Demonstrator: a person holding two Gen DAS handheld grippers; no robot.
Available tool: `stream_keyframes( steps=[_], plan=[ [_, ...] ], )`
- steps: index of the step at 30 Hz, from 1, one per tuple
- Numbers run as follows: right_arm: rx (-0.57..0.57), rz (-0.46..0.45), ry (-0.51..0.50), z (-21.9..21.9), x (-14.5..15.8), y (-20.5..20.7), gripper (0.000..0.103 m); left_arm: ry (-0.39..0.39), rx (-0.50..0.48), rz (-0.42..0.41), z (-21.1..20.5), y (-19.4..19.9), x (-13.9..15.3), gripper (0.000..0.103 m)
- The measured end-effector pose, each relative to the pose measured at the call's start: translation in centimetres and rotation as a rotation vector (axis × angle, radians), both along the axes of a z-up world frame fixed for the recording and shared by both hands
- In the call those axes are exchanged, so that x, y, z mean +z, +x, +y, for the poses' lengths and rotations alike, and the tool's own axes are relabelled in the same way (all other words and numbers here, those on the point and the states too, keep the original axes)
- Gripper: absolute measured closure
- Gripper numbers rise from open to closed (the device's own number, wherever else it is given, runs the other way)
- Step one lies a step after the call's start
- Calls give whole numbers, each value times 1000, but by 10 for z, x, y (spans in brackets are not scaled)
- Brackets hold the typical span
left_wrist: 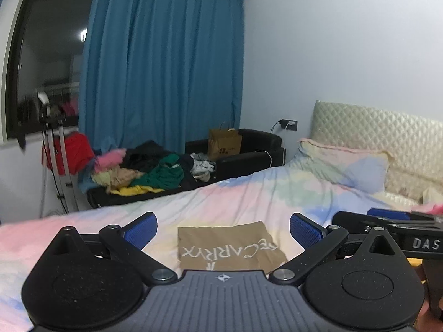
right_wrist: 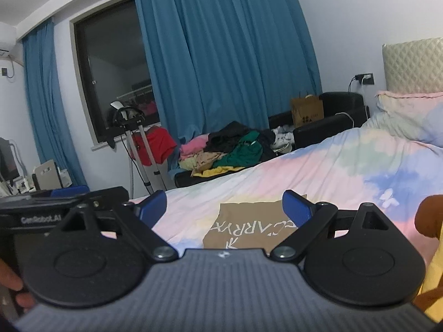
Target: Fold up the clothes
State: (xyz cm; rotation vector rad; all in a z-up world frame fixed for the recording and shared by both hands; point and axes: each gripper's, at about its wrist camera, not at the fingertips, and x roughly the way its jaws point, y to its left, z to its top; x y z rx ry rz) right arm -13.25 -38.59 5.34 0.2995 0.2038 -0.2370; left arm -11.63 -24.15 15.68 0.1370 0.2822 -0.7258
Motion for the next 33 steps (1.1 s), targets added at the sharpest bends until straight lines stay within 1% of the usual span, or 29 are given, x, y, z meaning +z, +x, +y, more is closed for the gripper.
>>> stream_keyframes(
  steps=[5,9,16,21,24,30,33],
  plan=[
    [-30,-25,-6,10,-15,-11,11,-10,23,-23,9,-16,-17,0],
    [-56,-16,-13,13,-29,-13,11,-18,39,3,16,-16,-39,0],
    [-73,13,-96,29,-53,-8,11,-54,77,57,37,-14,-69,0],
    [-85,33,-124,36,-67,-2,11,-79,110,71,55,-8,-75,0],
    [-94,8,-145,39,-70,-1,11,-78,118,49,60,-9,-77,0],
    [-95,35,-126,35,-75,3,11,-77,126,70,63,-6,-85,0],
    [-111,47,-134,37,-76,3,11,-72,127,73,63,-6,-88,0]
  ],
)
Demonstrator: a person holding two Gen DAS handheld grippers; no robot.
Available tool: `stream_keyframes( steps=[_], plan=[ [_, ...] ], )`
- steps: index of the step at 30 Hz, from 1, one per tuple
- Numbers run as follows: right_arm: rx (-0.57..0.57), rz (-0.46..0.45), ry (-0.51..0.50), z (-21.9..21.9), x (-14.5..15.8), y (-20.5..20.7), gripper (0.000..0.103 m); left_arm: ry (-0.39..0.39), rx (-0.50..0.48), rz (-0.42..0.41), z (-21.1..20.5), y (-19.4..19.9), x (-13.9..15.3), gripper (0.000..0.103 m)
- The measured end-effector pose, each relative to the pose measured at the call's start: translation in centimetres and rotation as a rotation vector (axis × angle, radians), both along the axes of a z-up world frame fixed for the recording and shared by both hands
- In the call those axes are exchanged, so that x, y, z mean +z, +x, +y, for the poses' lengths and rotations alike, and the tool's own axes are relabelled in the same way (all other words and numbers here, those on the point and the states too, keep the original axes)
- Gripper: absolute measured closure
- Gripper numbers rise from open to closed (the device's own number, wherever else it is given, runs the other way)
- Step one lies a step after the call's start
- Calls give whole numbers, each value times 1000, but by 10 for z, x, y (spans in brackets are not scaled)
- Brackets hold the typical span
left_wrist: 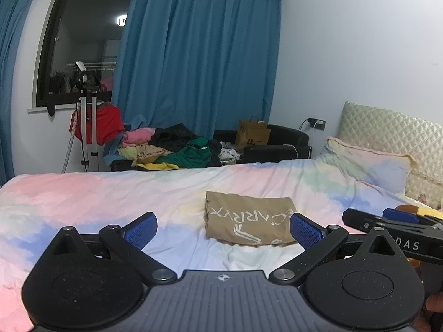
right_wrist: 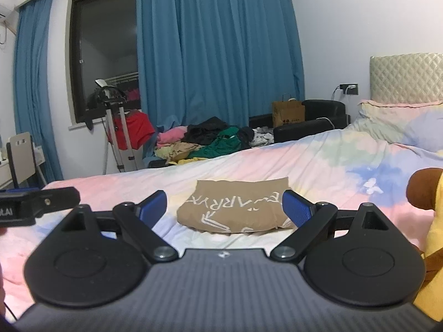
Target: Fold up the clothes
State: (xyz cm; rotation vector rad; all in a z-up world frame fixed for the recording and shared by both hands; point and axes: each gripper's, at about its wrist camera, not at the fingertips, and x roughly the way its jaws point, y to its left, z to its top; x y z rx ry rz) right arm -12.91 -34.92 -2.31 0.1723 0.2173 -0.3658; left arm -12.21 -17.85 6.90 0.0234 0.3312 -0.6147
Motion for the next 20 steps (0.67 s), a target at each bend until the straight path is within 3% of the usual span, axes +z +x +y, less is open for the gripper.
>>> stream_keyframes(
  steps=[7,20],
  plan=[
    [5,36,-37,7,-3,3,11,14,7,2,-2,0,-4,0],
    [11,52,-12,3,-2,5,11,35,31,-1,-3,-2,-9,0]
  ],
)
